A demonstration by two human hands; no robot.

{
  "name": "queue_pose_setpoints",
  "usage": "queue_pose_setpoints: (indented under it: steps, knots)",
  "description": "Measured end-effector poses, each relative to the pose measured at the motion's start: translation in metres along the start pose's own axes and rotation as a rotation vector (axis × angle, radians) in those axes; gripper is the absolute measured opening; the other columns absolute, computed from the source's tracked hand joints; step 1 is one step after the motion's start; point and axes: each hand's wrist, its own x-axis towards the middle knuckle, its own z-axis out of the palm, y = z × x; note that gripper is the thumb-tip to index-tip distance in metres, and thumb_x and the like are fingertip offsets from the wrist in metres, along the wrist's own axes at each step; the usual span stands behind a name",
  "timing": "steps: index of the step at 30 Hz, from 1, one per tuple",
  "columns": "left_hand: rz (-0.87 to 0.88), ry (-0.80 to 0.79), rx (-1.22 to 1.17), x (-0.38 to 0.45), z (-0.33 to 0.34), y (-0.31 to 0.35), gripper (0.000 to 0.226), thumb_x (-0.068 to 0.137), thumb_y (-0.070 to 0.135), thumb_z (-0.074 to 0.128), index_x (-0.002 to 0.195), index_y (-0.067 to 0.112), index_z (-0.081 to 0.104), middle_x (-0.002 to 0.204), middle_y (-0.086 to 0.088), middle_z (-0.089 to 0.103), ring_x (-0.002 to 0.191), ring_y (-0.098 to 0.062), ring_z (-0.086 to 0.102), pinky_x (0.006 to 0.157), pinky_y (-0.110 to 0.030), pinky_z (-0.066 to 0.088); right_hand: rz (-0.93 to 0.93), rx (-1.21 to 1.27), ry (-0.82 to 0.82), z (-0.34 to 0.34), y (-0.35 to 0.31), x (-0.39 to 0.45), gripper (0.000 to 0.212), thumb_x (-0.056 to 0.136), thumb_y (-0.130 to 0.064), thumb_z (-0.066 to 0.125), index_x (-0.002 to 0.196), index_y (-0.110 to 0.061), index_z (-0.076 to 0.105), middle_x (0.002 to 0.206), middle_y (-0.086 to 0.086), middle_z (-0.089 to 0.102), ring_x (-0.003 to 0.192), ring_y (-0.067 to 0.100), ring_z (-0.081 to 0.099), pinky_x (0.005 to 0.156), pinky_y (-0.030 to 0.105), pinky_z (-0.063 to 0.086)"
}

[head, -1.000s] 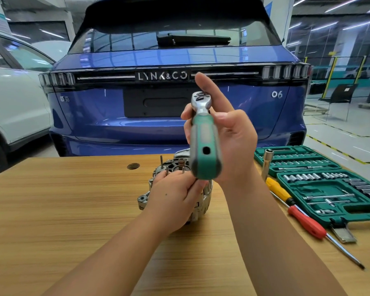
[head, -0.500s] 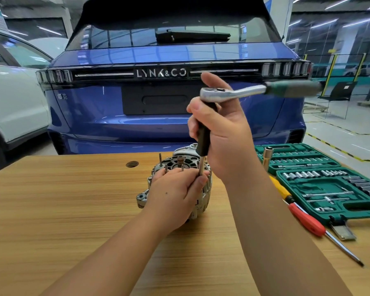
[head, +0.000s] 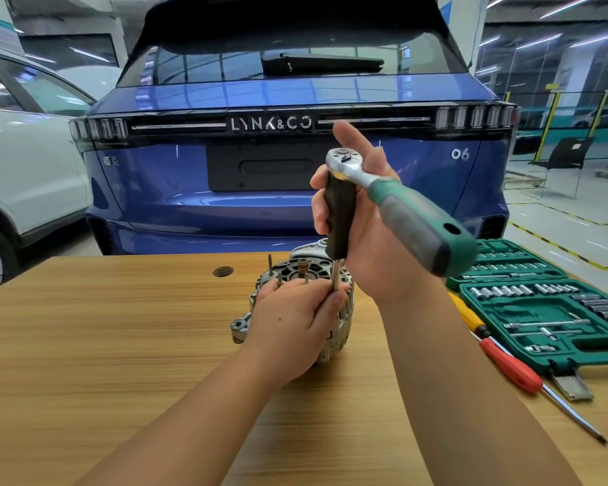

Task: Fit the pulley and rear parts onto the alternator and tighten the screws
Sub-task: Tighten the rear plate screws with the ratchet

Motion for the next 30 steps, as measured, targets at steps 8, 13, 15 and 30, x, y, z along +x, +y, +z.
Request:
queue_pose_setpoints:
  steps: [8,13,15,30]
  knots:
    - [0.014,-0.015,0.006,0.000,0.000,-0.001,0.036,0.105,0.048,0.031,0.107,0.038,0.065,0.080,0.022,0.059,0.088,0.001,0.049,0.098,-0.025,0.016,-0.064,-0.324,0.300,0.008,-0.007,-0.006,0.017,0.096,-0.026,0.067,0.079,-0.024,0.064,0.064,-0.002,0.049,0.050,0.013,0.038,0.050,0.030,0.034]
    - [-0.007,0.002,-0.011,0.000,0.001,0.000,0.039,0.102,0.052,0.022,0.087,0.041,0.056,0.075,0.019,0.057,0.081,0.001,0.048,0.098,-0.028,0.021,-0.243,-0.374,0.092,0.015,0.001,-0.008,0.037,0.098,-0.003,0.057,0.125,-0.029,0.056,0.082,0.013,0.051,0.056,0.013,0.046,0.050,0.024,0.043]
    - [-0.007,-0.001,-0.014,0.000,0.000,0.000,0.030,0.103,0.046,0.029,0.078,0.047,0.044,0.073,0.020,0.053,0.078,0.002,0.045,0.100,-0.033,0.025,-0.268,-0.362,0.059,0.018,0.006,-0.008,0.041,0.095,0.000,0.058,0.122,-0.032,0.059,0.075,0.002,0.055,0.054,0.009,0.047,0.049,0.021,0.044]
    - [0.010,-0.006,0.019,-0.001,0.000,-0.001,0.028,0.105,0.042,0.037,0.096,0.035,0.062,0.073,0.021,0.053,0.078,0.003,0.044,0.100,-0.033,0.025,-0.123,-0.309,0.197,0.016,-0.001,-0.008,0.013,0.091,-0.031,0.069,0.091,-0.019,0.064,0.064,-0.002,0.049,0.051,0.013,0.038,0.047,0.026,0.034]
